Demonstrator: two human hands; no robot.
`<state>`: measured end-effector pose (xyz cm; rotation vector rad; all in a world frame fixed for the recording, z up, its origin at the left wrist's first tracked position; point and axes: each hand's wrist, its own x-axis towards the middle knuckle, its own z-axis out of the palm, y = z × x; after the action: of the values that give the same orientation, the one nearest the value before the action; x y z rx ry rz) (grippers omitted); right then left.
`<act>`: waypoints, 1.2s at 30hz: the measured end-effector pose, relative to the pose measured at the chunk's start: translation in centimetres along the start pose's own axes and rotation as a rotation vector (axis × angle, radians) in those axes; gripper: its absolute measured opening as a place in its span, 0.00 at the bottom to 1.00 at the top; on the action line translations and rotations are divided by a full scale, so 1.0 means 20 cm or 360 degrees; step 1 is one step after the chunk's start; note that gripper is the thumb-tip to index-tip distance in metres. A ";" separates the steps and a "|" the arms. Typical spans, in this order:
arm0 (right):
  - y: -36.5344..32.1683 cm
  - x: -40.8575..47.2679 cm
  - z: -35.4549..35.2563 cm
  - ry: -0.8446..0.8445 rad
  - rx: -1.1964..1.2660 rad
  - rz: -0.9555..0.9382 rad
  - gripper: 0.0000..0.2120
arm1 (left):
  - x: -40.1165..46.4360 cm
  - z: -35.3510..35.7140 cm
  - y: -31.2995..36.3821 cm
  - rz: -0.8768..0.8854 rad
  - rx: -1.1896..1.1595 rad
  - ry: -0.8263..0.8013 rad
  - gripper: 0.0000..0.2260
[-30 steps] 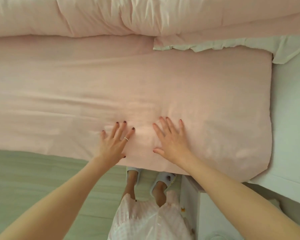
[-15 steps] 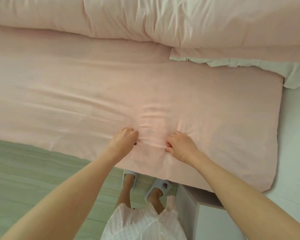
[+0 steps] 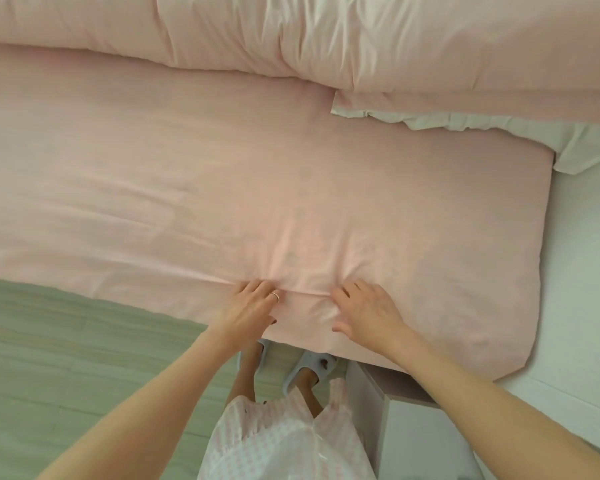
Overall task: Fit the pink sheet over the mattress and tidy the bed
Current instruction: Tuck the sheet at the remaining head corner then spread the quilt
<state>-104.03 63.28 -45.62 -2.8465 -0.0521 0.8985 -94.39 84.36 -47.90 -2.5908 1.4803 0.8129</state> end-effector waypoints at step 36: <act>-0.02 -0.27 0.42 0.0479 -0.0284 -0.0059 0.25 | -0.17 0.31 0.26 -0.0104 -0.0018 0.0296 0.29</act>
<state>-113.34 64.39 -49.26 -3.1010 -0.1558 0.4713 -102.62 85.97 -50.47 -2.7728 1.4278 0.5894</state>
